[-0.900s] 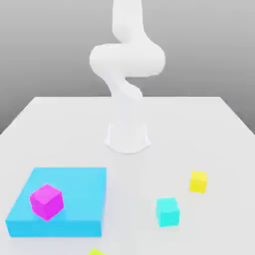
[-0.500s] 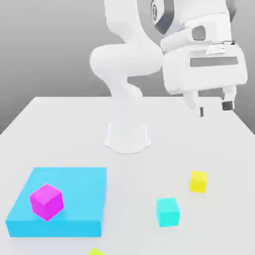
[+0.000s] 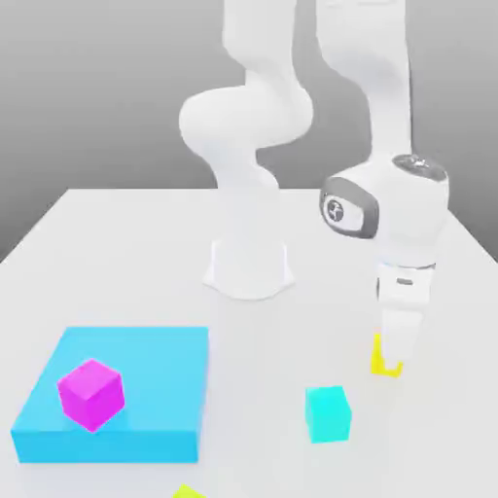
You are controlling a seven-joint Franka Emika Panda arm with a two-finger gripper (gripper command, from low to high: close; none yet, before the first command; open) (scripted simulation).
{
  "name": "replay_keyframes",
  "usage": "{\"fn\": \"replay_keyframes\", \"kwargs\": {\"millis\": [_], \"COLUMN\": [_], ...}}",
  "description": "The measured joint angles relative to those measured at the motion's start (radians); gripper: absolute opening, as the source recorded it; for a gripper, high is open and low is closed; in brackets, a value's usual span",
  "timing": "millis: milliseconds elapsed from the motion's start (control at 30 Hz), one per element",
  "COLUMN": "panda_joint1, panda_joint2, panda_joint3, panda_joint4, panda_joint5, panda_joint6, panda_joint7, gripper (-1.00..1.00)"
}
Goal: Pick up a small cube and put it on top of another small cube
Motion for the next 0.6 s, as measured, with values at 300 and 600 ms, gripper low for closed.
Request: {"fn": "replay_keyframes", "kwargs": {"millis": [300,600], "panda_joint1": [-0.019,-0.097], "panda_joint2": [-0.054,-0.234], "panda_joint3": [0.021,0.003], "panda_joint4": [-0.010,0.040], "panda_joint5": [0.009,0.130], "panda_joint6": [-0.045,-0.281], "panda_joint7": [-0.008,-0.171], "gripper": [-1.00,-1.00]}}
